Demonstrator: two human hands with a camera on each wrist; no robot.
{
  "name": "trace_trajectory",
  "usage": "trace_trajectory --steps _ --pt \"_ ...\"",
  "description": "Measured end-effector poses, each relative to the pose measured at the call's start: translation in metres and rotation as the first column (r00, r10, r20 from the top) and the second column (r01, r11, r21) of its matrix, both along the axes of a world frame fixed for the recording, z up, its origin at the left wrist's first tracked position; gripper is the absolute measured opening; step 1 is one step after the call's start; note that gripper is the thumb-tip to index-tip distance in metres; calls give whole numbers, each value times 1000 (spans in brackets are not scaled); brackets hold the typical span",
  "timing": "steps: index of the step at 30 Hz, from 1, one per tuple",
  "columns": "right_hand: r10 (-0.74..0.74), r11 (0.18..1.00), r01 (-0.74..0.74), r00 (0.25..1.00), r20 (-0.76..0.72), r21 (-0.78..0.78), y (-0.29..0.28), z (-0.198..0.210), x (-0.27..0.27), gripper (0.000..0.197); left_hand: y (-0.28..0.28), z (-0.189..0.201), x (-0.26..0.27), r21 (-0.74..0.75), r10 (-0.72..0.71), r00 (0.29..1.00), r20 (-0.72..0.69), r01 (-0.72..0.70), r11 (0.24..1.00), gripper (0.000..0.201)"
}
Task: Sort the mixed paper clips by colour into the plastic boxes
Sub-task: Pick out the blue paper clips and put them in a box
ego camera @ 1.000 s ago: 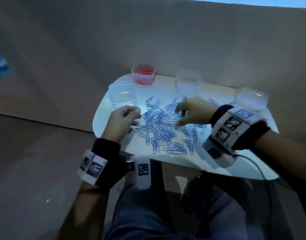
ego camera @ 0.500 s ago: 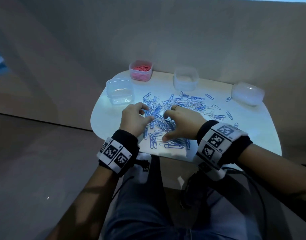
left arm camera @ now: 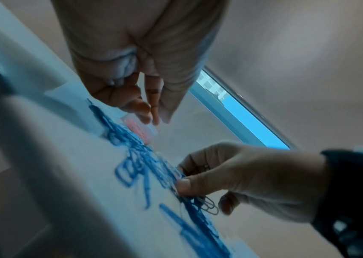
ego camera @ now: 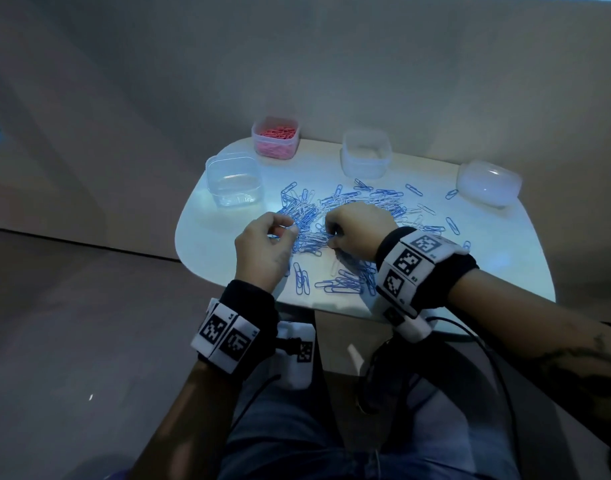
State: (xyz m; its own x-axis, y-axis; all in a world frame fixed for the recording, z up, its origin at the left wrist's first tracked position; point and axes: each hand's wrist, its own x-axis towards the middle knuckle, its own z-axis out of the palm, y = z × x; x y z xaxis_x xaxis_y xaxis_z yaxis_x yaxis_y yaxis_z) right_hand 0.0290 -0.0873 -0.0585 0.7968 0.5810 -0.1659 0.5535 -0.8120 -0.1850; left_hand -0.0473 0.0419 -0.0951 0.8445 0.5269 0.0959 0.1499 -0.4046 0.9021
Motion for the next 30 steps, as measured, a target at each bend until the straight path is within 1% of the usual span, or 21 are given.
trace_trajectory --steps 3,5,7,8,9,10,11,12,13,14,15,16,17,18,19,20,24,25,27,28,30 --pt "-34 994 43 996 -84 104 -10 4 9 7 2 1 -2 -48 10 1000 30 -8 999 5" --pt "-52 976 82 988 -146 202 -18 9 16 3 0 3 -2 -123 19 999 50 -13 992 7" --pt "-102 919 193 959 -264 344 -27 13 19 2 -5 7 0 -255 28 996 81 -6 967 15" --pt "-118 866 271 928 -354 421 -31 16 19 3 -10 11 0 -367 36 995 95 2 930 17" --pt "-115 806 344 890 -442 483 -35 19 17 7 -16 16 1 -504 46 994 103 13 864 18" --pt "-87 748 400 851 -518 530 -39 21 15 11 -22 21 3 -648 54 993 105 27 762 19" --pt "-38 699 436 814 -580 567 -41 23 12 14 -28 26 5 -772 55 993 100 43 634 22" --pt "19 665 458 780 -626 590 -41 26 8 15 -33 29 7 -865 42 995 95 62 498 26" --pt "74 648 466 749 -658 603 -41 28 4 15 -39 32 9 -928 21 995 102 88 363 32" --pt "120 645 462 725 -679 608 -39 30 1 14 -44 35 11 -963 1 993 118 114 245 38" --pt "152 653 450 710 -687 609 -36 32 -2 13 -48 37 12 -979 -3 991 135 134 153 43" --pt "165 663 436 707 -687 608 -34 33 -5 13 -53 38 12 -985 7 988 153 152 87 47" --pt "162 669 429 712 -683 607 -31 34 -6 14 -56 40 12 -984 24 985 173 172 40 49" --pt "149 668 431 721 -676 607 -29 34 -6 16 -58 42 12 -981 44 981 191 191 14 49" --pt "136 662 436 729 -671 609 -27 34 -7 16 -60 44 12 -978 61 977 206 206 7 47" --pt "129 658 440 734 -667 611 -25 34 -7 16 -61 45 12 -976 69 974 216 215 21 45" --pt "100 670 428 757 -646 606 -22 34 -8 8 -64 42 15 -976 63 979 192 184 115 35" --pt "72 675 431 769 -635 599 -21 33 -6 9 -63 41 16 -976 63 983 175 165 142 34" --pt "-37 697 437 813 -581 568 -23 33 1 17 -58 38 18 -965 73 988 135 114 236 39" --pt "-99 718 431 841 -532 547 -25 33 6 18 -55 37 18 -952 89 989 119 89 292 43" --pt "-176 766 404 880 -442 500 -29 33 14 11 -50 38 20 -923 124 985 123 67 379 46"
